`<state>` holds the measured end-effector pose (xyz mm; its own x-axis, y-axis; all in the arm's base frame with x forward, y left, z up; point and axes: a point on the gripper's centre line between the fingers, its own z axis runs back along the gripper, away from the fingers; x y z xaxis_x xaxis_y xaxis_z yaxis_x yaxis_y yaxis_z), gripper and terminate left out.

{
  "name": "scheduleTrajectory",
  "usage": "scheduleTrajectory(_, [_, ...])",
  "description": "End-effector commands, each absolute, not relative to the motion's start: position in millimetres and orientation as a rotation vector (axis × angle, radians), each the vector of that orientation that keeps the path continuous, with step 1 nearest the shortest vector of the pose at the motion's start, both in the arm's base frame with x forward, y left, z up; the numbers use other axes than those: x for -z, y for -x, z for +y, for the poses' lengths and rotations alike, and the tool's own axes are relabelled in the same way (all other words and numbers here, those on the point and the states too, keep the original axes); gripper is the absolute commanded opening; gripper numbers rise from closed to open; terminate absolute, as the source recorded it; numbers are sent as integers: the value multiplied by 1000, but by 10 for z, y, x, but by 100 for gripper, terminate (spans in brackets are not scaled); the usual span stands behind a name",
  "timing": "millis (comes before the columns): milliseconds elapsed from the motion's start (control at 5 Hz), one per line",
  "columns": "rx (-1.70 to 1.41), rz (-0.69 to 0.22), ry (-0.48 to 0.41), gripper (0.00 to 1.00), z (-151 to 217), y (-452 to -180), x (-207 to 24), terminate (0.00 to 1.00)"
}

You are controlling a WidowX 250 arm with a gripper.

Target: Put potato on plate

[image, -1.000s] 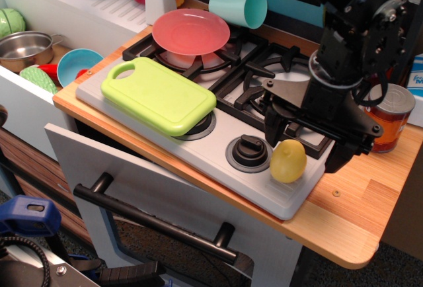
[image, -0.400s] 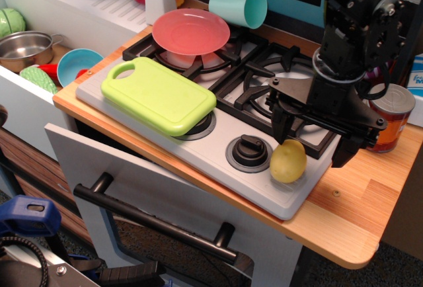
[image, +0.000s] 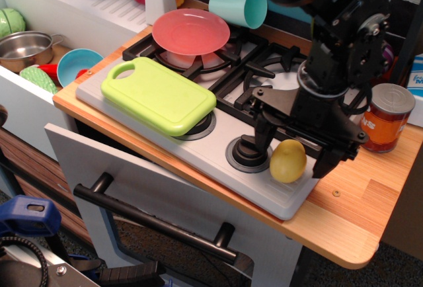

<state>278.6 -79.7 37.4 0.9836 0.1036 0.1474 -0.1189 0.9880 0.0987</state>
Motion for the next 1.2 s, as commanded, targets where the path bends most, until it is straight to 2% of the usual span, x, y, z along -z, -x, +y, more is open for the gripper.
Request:
scheduleTrajectory(0, [-123, -219, -64, 100, -742, -2816, -413, 0])
scheduleTrajectory(200, [-159, -207, -6, 100, -734, -2851, -191, 0])
scheduleTrajectory(400, [-169, -202, -1, 0, -731, -2904, -153, 0])
scheduleTrajectory(600, [-160, -183, -33, 0, -743, -2926, -342, 0])
scheduleTrajectory(800, [-147, -148, -99, 0, -750, -2967, -737, 0])
scheduleTrajectory(1000, [-105, -140, -164, 0, -560, -3029, -1131, 0])
